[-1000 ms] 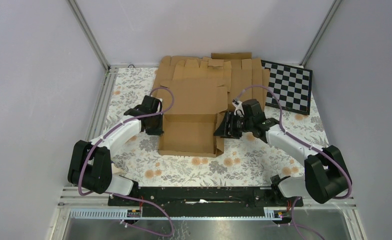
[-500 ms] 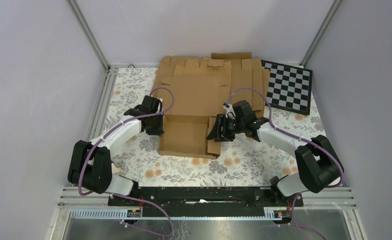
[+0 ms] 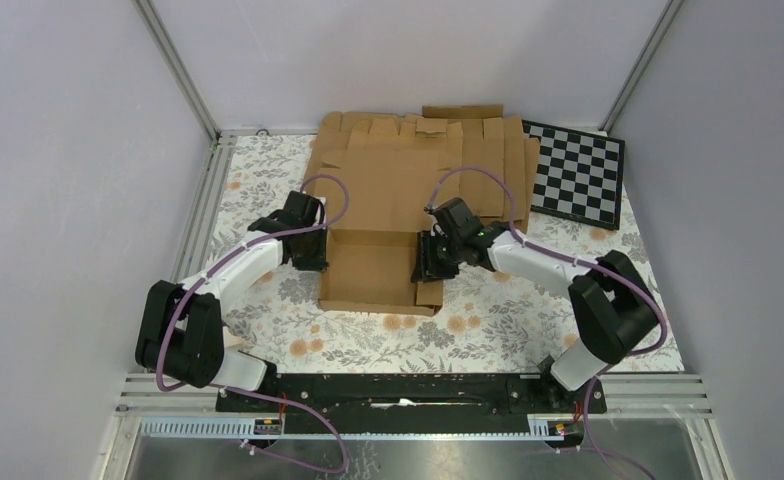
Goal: Fold the paper box
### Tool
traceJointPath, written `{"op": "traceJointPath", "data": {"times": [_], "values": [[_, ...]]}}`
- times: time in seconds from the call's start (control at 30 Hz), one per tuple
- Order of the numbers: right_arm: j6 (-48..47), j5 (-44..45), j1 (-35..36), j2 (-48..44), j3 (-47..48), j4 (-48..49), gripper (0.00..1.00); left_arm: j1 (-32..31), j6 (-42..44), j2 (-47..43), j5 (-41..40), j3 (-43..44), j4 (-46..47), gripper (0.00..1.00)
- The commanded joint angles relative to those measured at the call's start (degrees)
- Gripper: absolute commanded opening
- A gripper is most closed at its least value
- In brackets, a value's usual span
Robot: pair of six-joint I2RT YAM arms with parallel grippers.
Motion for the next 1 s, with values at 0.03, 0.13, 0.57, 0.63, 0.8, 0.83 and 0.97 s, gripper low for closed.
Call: {"op": "traceJointPath", "data": {"times": [0.03, 0.13, 0.57, 0.63, 0.8, 0.83, 0.97], "values": [[-7.65, 16.40, 4.43, 5.14, 7.78, -13.72, 0.42, -0.34, 0.23, -1.10, 1.41, -0.32, 1.52, 0.01], [-9.53, 22.02, 6.19, 7.94, 11.73, -18.03, 0.42, -0.30, 0.23, -0.82, 1.71, -0.28, 1.43, 0.01], [-12.55, 33.81, 6.89, 17.82, 17.99, -27.57, 0.28, -0.59, 0.05, -0.91, 1.62, -0.47, 1.56, 0.01], [-12.75, 31.37, 6.95, 16.55, 18.12, -25.99, 0.31, -0.72, 0.05, -0.82, 1.68, -0.46, 1.52, 0.01], [-13.68, 22.94, 6.97, 8.52, 16.10, -19.58, 0.52, -0.90, 0.05, -0.94, 1.78, -0.41, 1.45, 0.01], [-13.62, 22.30, 6.96, 6.82, 15.39, -18.63, 0.55, -0.94, 0.05, -0.98, 1.68, -0.43, 1.50, 0.01], [-13.85, 22.68, 6.97, 2.30, 14.25, -16.30, 0.59, -0.95, 0.12, -0.90, 1.74, -0.31, 1.42, 0.01]]}}
